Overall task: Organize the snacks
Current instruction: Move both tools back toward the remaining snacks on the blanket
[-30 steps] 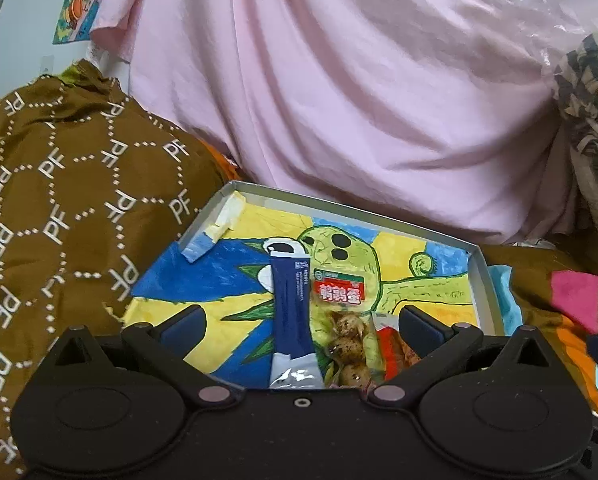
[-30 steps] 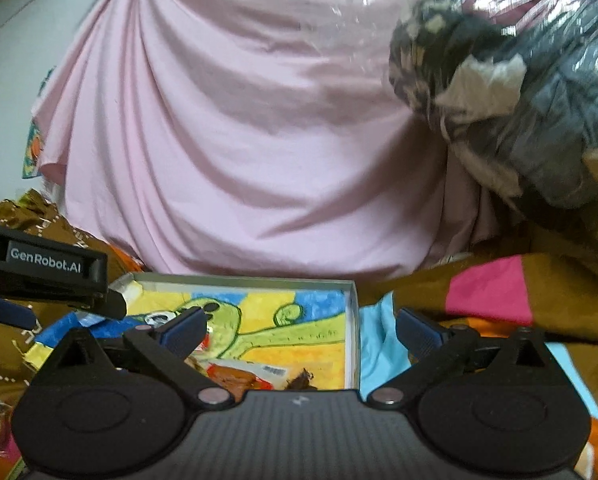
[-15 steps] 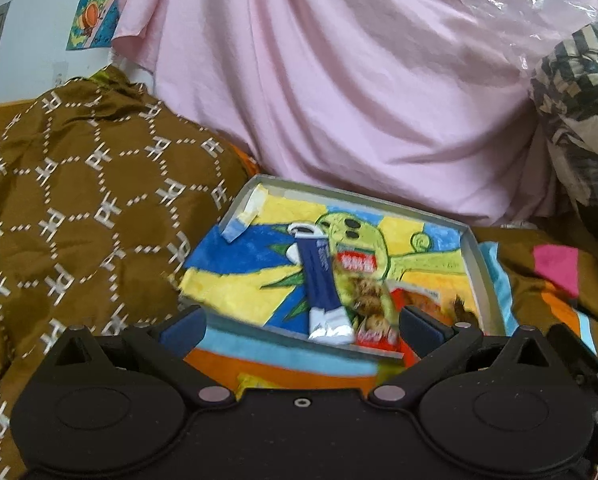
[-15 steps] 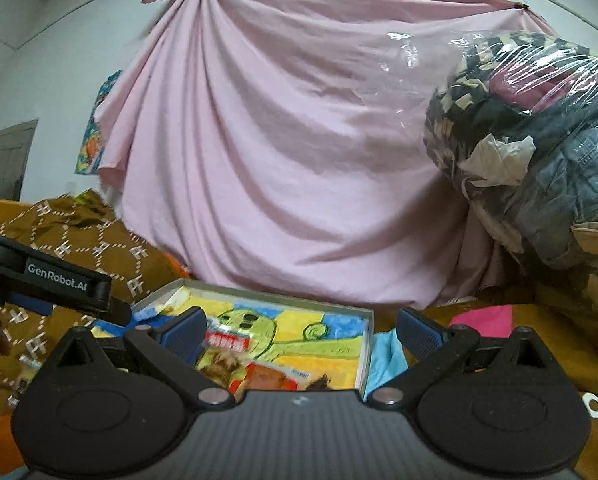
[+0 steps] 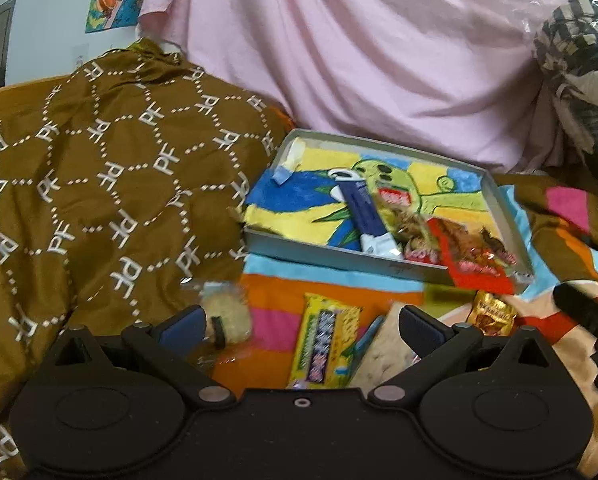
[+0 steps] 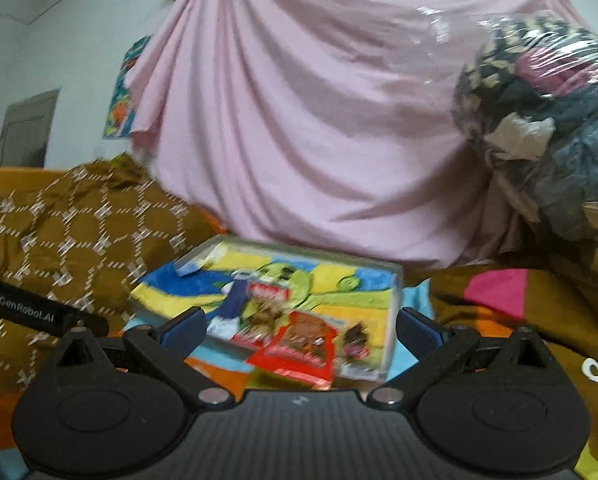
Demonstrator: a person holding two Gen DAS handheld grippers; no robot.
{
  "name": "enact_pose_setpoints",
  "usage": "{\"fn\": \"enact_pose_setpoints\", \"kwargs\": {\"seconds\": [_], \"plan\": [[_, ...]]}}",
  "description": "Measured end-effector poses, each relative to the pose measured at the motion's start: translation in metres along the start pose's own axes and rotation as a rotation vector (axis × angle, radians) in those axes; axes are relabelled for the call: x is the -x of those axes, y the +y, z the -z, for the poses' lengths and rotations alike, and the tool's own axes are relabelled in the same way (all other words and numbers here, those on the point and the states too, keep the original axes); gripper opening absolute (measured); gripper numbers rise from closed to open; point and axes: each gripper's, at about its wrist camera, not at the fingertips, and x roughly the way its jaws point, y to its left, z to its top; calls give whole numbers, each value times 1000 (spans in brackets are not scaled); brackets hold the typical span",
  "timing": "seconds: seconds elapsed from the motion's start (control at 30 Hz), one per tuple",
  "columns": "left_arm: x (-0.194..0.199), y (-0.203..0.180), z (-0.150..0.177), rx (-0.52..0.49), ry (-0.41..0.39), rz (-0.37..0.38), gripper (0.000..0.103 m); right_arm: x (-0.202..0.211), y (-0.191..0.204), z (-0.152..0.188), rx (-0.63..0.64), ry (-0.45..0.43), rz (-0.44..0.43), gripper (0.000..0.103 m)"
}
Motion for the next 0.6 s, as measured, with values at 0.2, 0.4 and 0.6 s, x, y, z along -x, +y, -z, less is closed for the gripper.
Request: {"fn": "enact_pose_setpoints", "kwargs": {"seconds": [0.2, 0.4, 0.6], "plan": [[0, 16, 4, 16, 18, -38, 102, -16, 26, 13, 143, 168, -93, 103], [-5, 30, 12, 40, 53, -68, 102, -26, 46, 28, 226, 276, -162, 103], [-11, 33, 21, 38, 91, -66, 102, -39, 55, 42, 258, 404, -199, 103]]}}
